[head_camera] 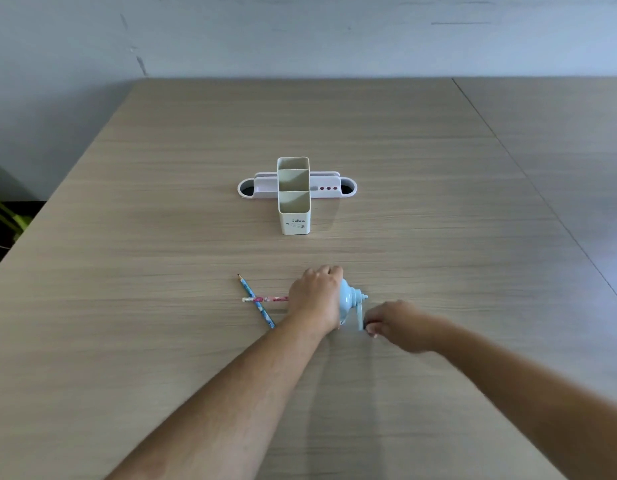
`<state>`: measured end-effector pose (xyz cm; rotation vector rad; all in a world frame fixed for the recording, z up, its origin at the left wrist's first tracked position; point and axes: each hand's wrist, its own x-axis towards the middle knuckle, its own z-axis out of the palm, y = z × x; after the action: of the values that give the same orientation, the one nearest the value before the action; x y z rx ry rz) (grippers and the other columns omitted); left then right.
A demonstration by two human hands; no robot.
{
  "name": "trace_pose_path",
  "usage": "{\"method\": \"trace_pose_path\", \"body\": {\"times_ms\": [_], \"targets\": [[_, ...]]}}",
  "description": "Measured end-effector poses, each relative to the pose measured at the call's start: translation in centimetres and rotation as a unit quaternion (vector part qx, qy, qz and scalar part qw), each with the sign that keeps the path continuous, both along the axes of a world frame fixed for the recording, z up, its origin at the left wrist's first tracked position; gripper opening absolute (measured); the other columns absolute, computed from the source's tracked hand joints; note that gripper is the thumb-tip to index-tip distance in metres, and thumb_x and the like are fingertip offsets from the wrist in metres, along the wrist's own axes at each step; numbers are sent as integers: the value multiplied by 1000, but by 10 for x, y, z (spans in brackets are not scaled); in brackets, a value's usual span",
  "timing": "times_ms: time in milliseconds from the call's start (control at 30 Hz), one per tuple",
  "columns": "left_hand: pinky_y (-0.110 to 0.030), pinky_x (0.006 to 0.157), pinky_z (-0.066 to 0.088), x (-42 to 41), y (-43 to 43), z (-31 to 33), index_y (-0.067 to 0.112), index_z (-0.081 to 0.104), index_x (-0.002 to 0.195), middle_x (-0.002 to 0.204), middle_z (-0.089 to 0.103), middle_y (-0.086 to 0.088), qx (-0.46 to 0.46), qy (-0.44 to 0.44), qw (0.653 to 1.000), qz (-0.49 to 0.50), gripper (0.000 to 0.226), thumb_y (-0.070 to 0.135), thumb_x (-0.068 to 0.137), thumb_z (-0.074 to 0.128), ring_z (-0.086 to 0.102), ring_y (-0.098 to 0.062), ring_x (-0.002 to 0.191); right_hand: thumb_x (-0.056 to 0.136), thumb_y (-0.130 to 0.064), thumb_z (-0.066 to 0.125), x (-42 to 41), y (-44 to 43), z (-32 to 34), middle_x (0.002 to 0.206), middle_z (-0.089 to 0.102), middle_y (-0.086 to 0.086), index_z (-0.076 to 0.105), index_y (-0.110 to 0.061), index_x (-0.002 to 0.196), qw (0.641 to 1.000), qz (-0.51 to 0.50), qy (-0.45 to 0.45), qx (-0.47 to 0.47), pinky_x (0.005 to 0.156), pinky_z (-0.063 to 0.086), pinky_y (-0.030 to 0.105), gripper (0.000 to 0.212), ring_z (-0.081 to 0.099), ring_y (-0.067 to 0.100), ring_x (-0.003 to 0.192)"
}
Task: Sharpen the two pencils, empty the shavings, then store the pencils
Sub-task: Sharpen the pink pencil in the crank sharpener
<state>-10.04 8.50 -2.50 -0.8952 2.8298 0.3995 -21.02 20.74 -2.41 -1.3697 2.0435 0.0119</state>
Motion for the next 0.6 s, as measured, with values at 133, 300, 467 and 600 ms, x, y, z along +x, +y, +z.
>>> {"method": "trace_pose_path", "body": {"times_ms": [133, 300, 467, 600], "targets": [[-36, 77, 47, 1, 0, 3, 16, 47, 116, 119, 57, -3, -5, -3, 999, -32, 64, 17, 63, 84, 55, -27, 109, 92, -25, 44, -31, -30, 31, 91, 60, -8, 66, -27, 87, 993, -36, 61, -93, 86, 38, 35, 23, 52, 17, 92], [-36, 82, 49, 0, 1, 2, 16, 47, 113, 120, 56, -2, 4, -5, 1000, -5, 63, 19, 62, 84, 54, -26, 112, 94, -27, 39, -15, -41, -27, 119, 64, -1, 61, -29, 110, 980, -90, 168, -51, 93, 31, 39, 27, 52, 23, 116], [-36, 81, 48, 0, 2, 1, 16, 47, 115, 121, 56, -2, 9, 1, 1000, 3, 59, 14, 66, 81, 54, -26, 112, 92, -27, 42, 11, 3, -10, 92, 58, -12, 66, -28, 92, 996, -29, 80, -24, 86, 29, 36, 25, 54, 18, 109], [-36, 77, 48, 2, 0, 3, 15, 47, 117, 119, 57, -3, 1, 1, 1000, -26, 65, 17, 64, 83, 55, -27, 109, 93, -30, 44, -21, -25, 32, 95, 58, -12, 68, -31, 92, 990, -48, 99, -82, 87, 28, 37, 24, 53, 14, 104]]}}
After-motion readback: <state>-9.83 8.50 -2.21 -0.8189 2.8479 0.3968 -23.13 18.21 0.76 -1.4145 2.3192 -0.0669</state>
